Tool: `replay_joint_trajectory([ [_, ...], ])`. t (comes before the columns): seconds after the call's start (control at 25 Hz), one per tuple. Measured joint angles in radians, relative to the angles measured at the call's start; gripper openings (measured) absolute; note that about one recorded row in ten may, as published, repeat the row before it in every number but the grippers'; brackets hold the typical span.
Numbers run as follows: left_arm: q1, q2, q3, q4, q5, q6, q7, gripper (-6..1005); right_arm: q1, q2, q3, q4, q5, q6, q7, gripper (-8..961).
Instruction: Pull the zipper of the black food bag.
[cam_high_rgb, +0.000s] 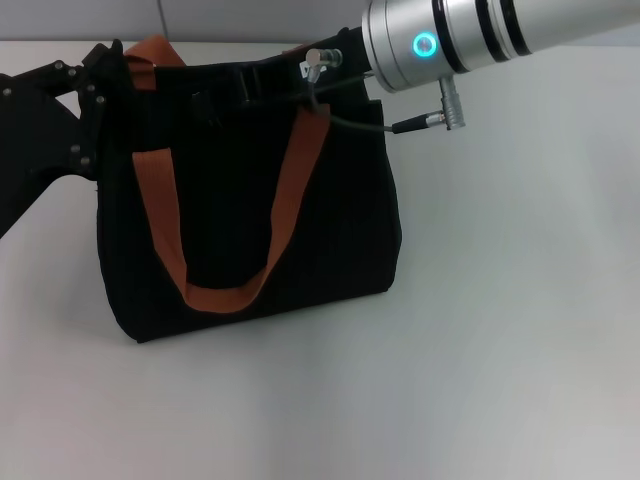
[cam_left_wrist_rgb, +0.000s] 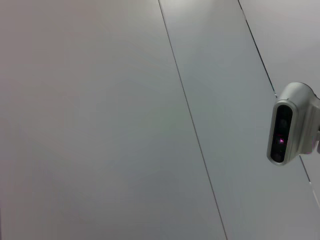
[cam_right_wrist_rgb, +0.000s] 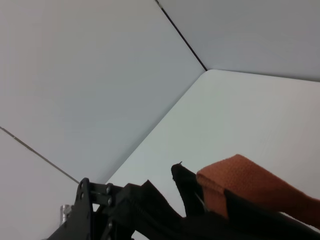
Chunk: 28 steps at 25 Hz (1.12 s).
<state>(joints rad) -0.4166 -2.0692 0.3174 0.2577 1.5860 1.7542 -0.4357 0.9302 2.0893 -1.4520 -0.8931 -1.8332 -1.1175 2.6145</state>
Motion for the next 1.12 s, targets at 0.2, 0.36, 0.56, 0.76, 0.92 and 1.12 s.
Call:
replay_joint_trajectory([
  [0.2,0.001,0.000,0.000,0.000,0.000,0.005,0.000,16,-0.008,0.000,0.000,-0.006,-0.003,0.001,0.003,70],
  [0.36,0.002,0.000,0.000,0.000,0.000,0.008,0.000,16,-0.015,0.000,0.000,-0.015,-0.014,0.003,0.003,38],
  [0.56,0.003,0.000,0.000,0.000,0.000,0.009,0.000,16,-0.028,0.000,-0.001,-0.056,-0.073,0.011,0.019,4],
  [0.76,0.007,0.000,0.000,0.000,-0.010,0.009,0.000,16,-0.051,0.000,-0.008,-0.111,-0.131,0.026,0.071,-3],
  [0.92,0.008,0.000,0.000,0.000,-0.017,0.009,0.000,17,-0.076,0.001,-0.019,-0.165,-0.162,0.029,0.099,0],
  [1.12,0.008,0.001,0.000,0.000,-0.023,0.009,0.000,17,-0.102,0.001,-0.015,-0.197,-0.107,0.025,0.082,45],
])
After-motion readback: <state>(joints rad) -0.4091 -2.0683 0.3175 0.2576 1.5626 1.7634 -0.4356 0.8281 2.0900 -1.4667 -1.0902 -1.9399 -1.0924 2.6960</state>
